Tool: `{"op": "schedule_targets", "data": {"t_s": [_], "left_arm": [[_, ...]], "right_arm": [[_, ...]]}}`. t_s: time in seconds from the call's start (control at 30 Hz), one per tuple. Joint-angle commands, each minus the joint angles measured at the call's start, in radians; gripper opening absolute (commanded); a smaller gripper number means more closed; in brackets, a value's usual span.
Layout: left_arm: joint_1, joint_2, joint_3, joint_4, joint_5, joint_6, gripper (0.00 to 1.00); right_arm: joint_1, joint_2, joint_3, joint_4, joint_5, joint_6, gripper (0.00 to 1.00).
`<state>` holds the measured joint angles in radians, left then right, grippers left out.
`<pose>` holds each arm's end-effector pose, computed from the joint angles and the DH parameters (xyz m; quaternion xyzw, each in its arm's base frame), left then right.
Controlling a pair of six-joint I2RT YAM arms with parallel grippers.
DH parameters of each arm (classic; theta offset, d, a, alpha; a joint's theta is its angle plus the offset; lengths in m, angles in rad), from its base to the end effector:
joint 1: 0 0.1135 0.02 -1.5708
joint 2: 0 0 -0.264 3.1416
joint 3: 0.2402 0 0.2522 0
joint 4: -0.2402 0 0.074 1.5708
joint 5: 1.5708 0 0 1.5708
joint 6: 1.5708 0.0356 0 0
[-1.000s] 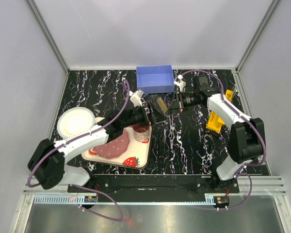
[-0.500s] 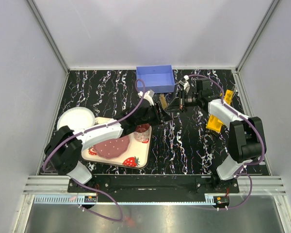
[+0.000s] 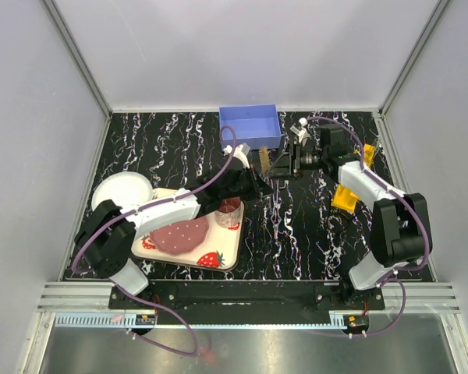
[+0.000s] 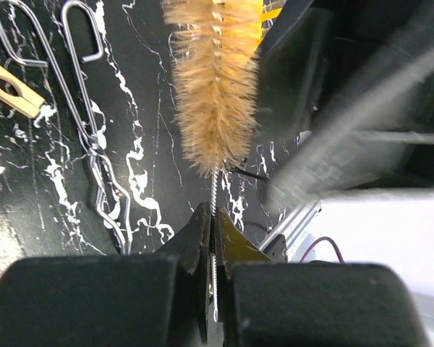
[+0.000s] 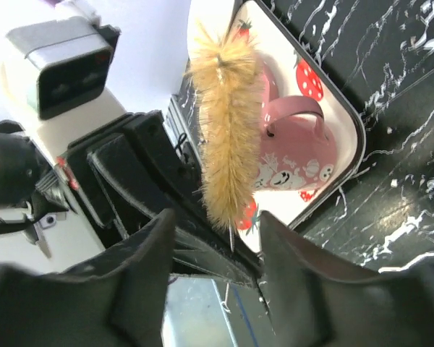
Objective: Organize the chemistry lab equipment
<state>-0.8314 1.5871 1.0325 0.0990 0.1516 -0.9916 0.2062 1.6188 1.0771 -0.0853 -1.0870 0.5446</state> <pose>0.2401 -0.2712 0.2514 -0.0278 0.8466 -0.4564 0.2724 0.3330 0.1019 0.2492 -0.1033 0.7911 0.5712 0.1931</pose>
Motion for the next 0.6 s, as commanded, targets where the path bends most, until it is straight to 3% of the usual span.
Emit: {"op": "schedule_targets", "data": {"t_s": [0.0, 0.03, 0.13, 0.17, 0.33, 0.57], "left_arm": [[0.067, -0.093, -0.020, 0.021, 0.015, 0.048, 0.00], [0.087, -0.107, -0.029, 0.016, 0.055, 0.056, 0.00], [0.181, -0.137, 0.001, -0.042, 0.159, 0.103, 0.00], [0.205, -0.142, 0.015, -0.094, 0.178, 0.131, 0.00], [0.357, -0.086, 0.138, -0.203, 0.271, 0.154, 0.00], [0.430, 0.146, 0.378, -0.212, 0.279, -0.031, 0.00]], "right_arm": [[-0.039, -0.086, 0.105, -0.160, -0.074, -0.297, 0.66], [-0.050, -0.097, 0.133, -0.303, -0.065, -0.384, 0.83], [-0.102, -0.160, 0.205, -0.507, 0.021, -0.648, 0.99], [-0.116, -0.198, 0.213, -0.534, 0.059, -0.728, 1.00], [-0.202, -0.325, 0.126, -0.545, 0.075, -0.781, 1.00], [-0.258, -0.474, -0.009, -0.438, 0.067, -0.727, 1.00]]}}
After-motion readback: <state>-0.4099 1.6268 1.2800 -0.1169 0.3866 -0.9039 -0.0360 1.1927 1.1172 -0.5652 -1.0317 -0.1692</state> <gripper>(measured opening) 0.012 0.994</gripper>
